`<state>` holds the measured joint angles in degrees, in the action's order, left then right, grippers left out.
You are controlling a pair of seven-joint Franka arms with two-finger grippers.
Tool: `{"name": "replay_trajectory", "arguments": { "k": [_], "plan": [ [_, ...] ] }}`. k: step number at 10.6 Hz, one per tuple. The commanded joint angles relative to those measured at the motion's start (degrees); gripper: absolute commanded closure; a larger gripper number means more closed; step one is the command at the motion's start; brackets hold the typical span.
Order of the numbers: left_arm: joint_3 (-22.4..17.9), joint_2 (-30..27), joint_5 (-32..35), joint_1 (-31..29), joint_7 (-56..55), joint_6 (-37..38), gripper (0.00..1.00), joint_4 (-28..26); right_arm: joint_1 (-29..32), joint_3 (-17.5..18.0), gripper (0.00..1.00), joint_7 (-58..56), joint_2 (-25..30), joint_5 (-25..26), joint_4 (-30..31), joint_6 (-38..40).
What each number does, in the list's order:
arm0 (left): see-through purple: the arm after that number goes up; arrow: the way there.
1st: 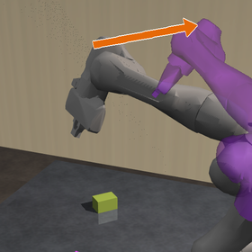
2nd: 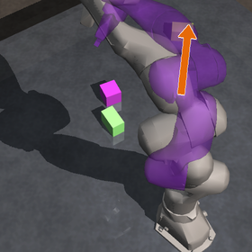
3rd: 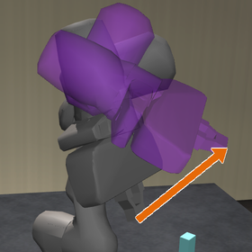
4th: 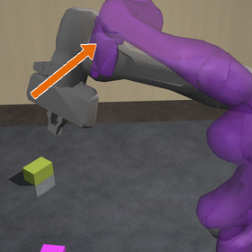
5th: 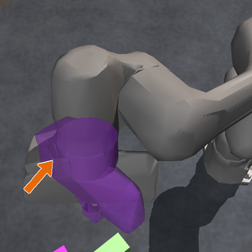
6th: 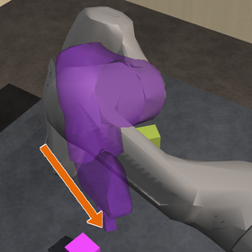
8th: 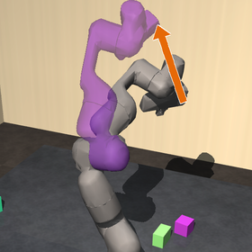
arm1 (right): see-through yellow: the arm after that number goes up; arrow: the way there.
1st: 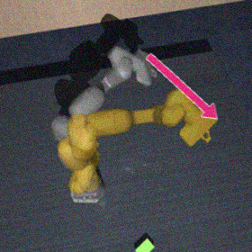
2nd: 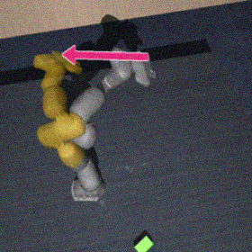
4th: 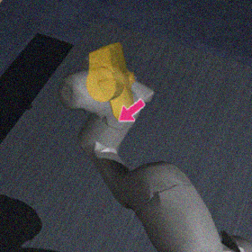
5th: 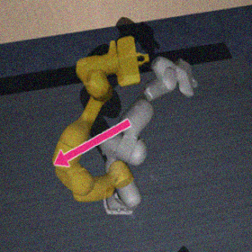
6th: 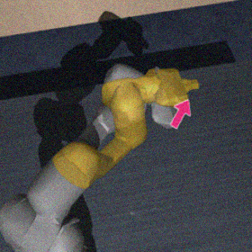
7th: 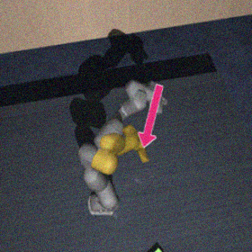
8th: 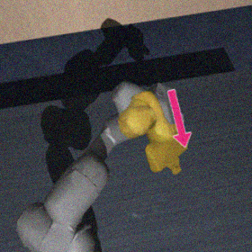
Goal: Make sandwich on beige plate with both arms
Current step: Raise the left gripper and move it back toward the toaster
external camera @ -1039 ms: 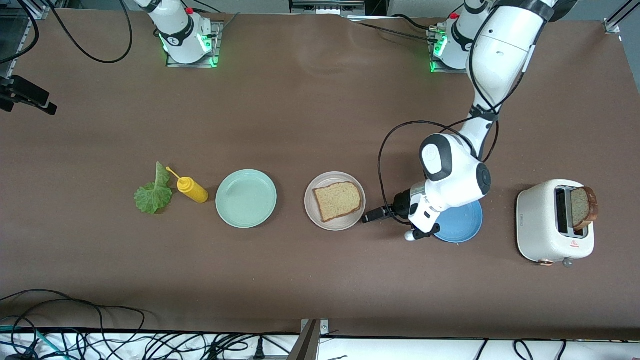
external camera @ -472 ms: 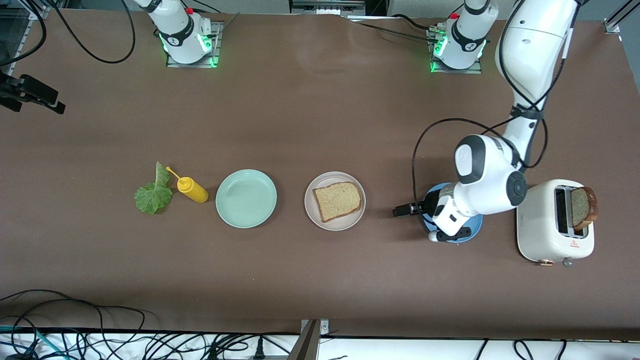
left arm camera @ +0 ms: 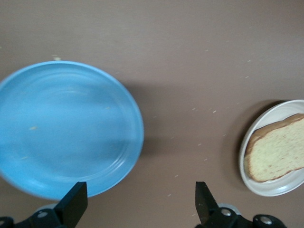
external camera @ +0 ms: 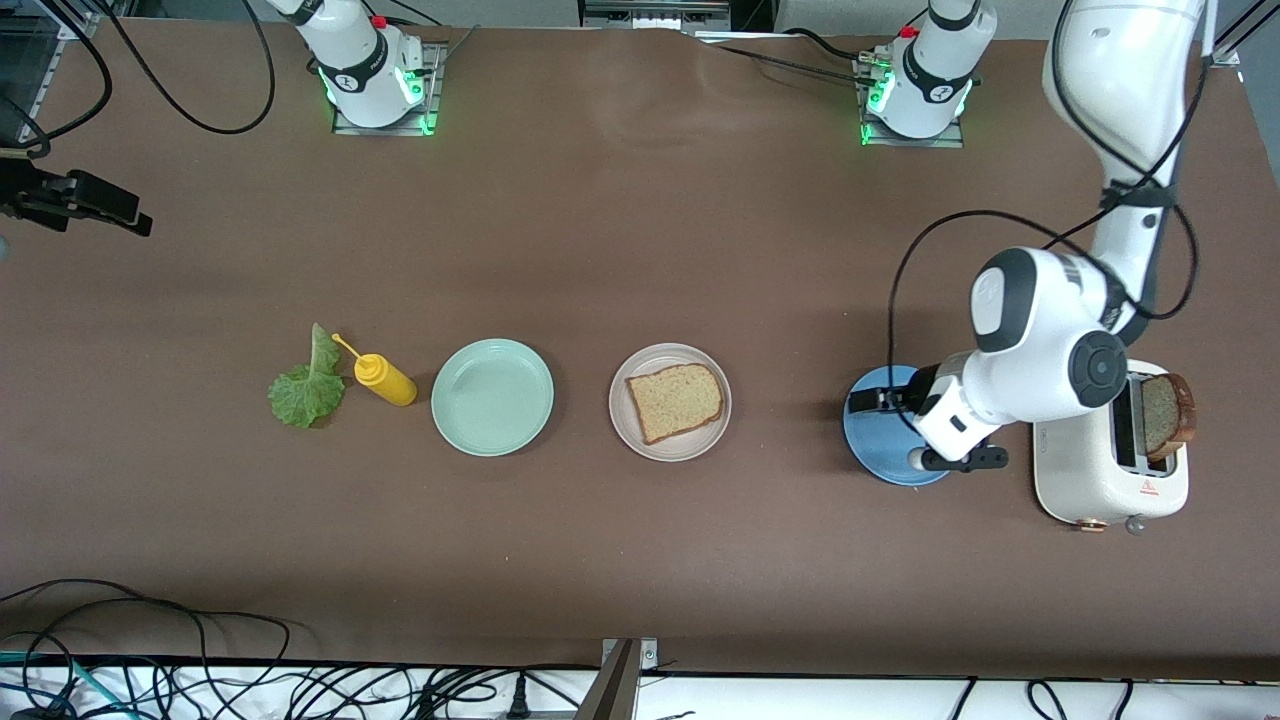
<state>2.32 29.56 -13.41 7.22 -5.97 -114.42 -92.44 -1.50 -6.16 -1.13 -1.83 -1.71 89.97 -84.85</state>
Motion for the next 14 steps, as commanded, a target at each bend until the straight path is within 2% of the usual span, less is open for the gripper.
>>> {"name": "replay_trajectory", "arguments": {
  "k": [1,7,9,12,14],
  "plan": [
    [-0.2,-3.9,6.5,-0.5,-0.9,4.1,0.0,-1.3,-1.0,0.1,0.0,0.1,0.0,0.2,-1.3,0.8],
    [-2.8,-7.0,7.4,-1.1,-0.7,7.0,0.0,-1.1,-1.9,-0.3,0.0,-0.6,0.2,1.6,-1.3,1.4],
    [-3.0,-8.1,12.6,-1.0,-0.7,7.3,0.0,-1.0,-1.8,-0.3,0.0,-0.6,0.2,1.7,-0.7,1.7],
    [-4.1,-8.5,14.1,-1.2,-0.7,8.2,0.0,-0.2,-1.9,-0.2,0.0,-0.4,-0.4,2.2,2.2,0.2],
    [-4.1,-8.6,14.1,-1.8,-0.6,8.2,0.0,-0.1,-1.9,-0.2,0.0,-0.4,-0.9,3.1,8.9,-7.9]
  ]
}}
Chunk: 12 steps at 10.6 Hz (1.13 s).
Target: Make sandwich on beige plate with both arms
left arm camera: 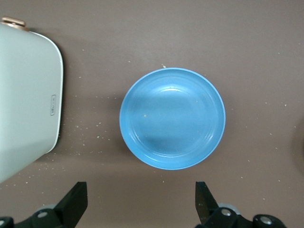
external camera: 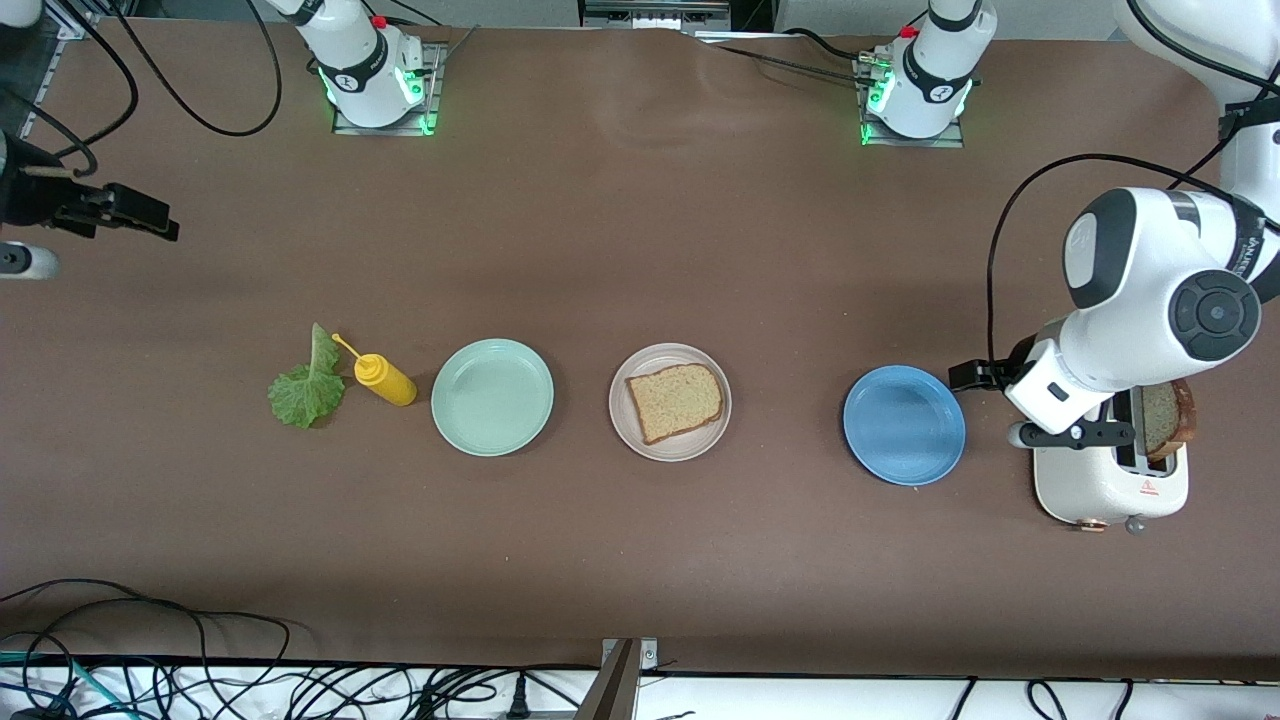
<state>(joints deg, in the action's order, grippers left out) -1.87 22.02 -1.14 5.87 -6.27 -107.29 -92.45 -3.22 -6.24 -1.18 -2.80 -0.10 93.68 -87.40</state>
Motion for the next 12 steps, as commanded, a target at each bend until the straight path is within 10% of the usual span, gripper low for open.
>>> {"name": "replay_trajectory", "arguments": {
  "k": [1,7,12],
  "plan": [
    [0.1,-1.6,1.8,-0.5,-0.2,1.0,0.0,-0.1,-0.2,-0.1,0.0,-0.4,0.1,2.2,9.0,-10.5],
    [-0.4,-4.2,1.8,-0.7,-0.1,2.2,0.0,0.0,-0.1,-0.1,0.0,2.6,-8.3,3.8,25.3,-37.0],
    [-0.5,-3.6,1.8,-1.5,0.0,2.7,0.0,1.3,0.1,-0.1,0.0,9.3,-20.6,2.7,25.5,-49.3]
  ]
}}
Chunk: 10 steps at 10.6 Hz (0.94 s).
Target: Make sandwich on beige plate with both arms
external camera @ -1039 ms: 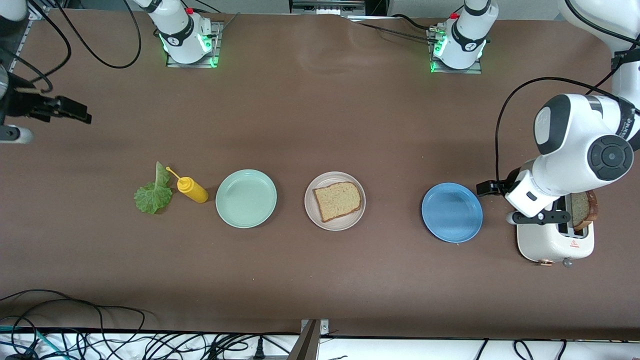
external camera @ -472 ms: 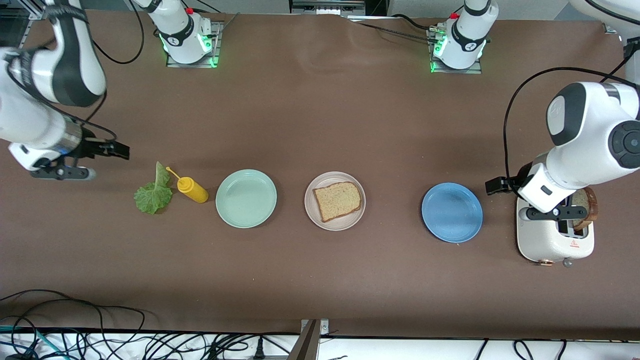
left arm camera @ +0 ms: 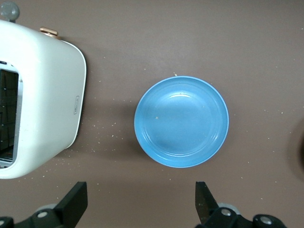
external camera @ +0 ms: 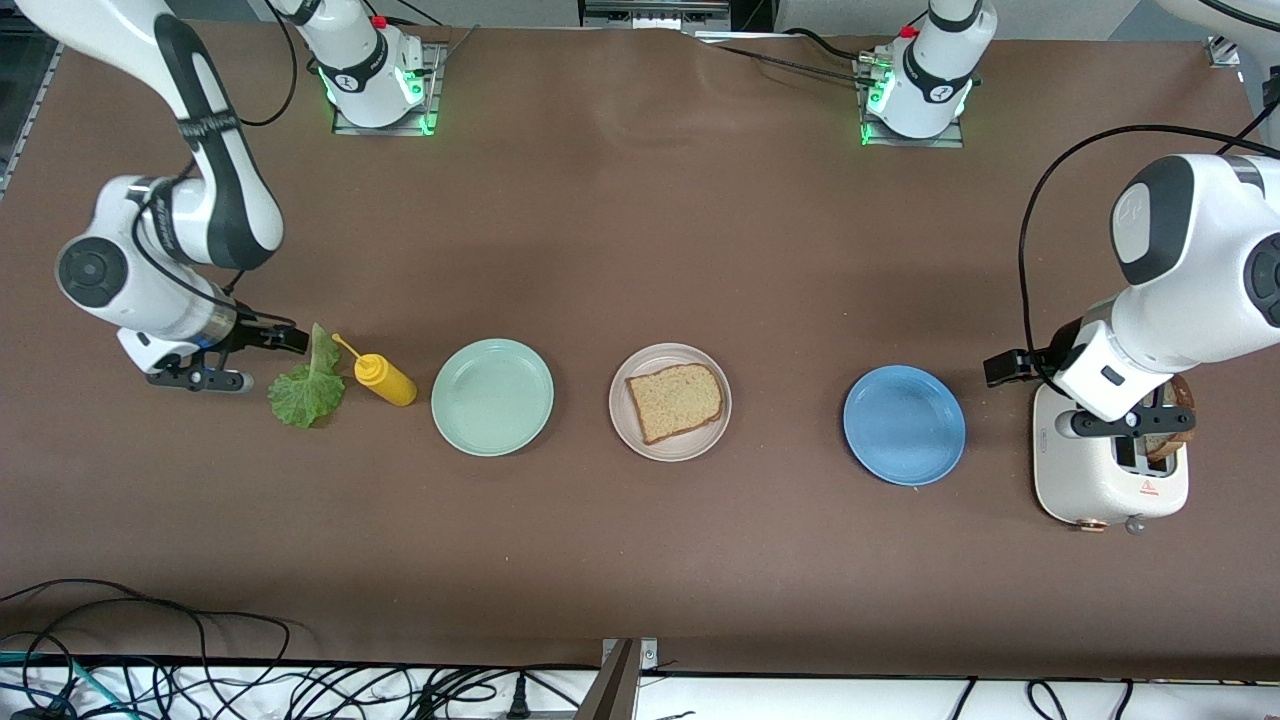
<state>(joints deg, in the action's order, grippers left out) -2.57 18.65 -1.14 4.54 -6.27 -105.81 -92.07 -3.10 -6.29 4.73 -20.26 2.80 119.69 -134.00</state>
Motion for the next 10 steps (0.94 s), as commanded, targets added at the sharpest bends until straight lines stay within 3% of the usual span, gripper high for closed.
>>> {"name": "replay_trajectory", "arguments": {
  "k": [1,3,4,5,6,7,9,10],
  "plan": [
    [0.2,-0.1,1.8,-0.1,0.1,1.2,0.0,0.9,-0.2,0.0,0.0,5.1,-4.9,-0.2,-0.6,-4.4],
    [0.2,-0.1,1.8,-0.1,0.0,1.2,0.0,0.9,-0.2,0.1,0.01,5.6,-6.4,-1.6,-0.8,-5.4],
    [0.2,-0.1,1.8,-0.1,-0.1,1.2,0.0,0.9,-0.3,0.2,0.11,5.6,-6.7,-2.4,-0.8,-5.9],
    [0.2,-0.1,1.8,-0.1,0.0,1.2,0.0,0.9,-0.3,0.5,0.37,5.6,-7.2,-2.5,-0.9,-6.0],
    [0.3,-0.1,1.8,0.1,-0.2,1.2,0.0,0.9,-0.3,0.6,0.71,5.9,-7.5,-3.4,-2.7,-5.1],
    [0.3,-0.1,1.8,0.2,-0.2,1.2,0.0,0.9,-0.2,0.6,0.86,6.4,-7.8,-4.1,-3.8,-3.5],
    [0.4,-0.1,1.8,0.2,-0.1,1.2,0.0,0.8,-0.2,0.6,1.0,6.7,-7.9,-4.1,-4.6,-3.0],
    [0.4,0.2,1.8,0.6,-0.2,1.2,0.0,0.8,-0.2,0.6,1.0,6.8,-8.0,-4.1,-4.6,-3.0]
  ]
}}
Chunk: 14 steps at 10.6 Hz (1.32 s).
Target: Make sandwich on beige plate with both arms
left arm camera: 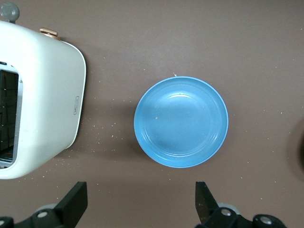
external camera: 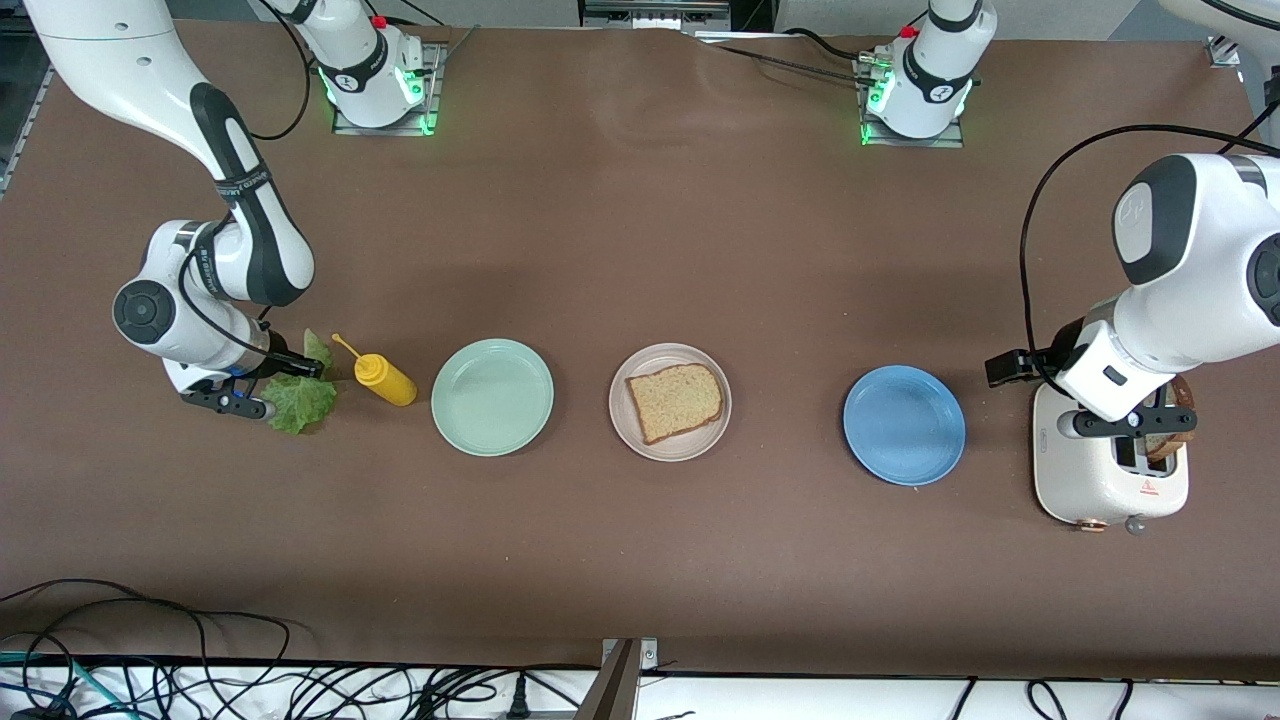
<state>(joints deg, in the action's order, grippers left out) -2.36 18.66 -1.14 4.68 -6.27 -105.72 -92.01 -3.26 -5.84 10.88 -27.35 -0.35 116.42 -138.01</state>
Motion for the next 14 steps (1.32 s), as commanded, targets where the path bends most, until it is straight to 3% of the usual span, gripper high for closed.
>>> {"name": "replay_trajectory", "arguments": {
  "k": [1,5,6,10,14],
  "plan": [
    [0.2,0.1,1.8,0.1,0.0,1.1,0.0,0.8,-0.1,0.1,1.0,0.4,-0.9,-1.0,-1.3,1.0],
    [0.2,0.2,1.8,0.3,-0.4,1.1,0.0,0.8,-0.2,0.0,1.0,0.3,-0.9,-1.0,-2.2,1.9],
    [0.2,0.2,1.8,0.3,-0.4,1.1,0.0,0.8,-0.2,0.0,1.0,0.1,-0.8,-0.9,-4.2,5.1],
    [0.2,0.2,1.8,0.3,-0.3,1.1,0.0,0.8,-0.3,0.1,1.0,0.3,-0.3,-0.4,-16.4,22.0],
    [0.2,0.3,1.8,0.2,-0.3,1.1,0.0,0.8,-2.2,0.1,1.0,0.5,-0.3,0.8,-33.6,41.6]
  ]
}}
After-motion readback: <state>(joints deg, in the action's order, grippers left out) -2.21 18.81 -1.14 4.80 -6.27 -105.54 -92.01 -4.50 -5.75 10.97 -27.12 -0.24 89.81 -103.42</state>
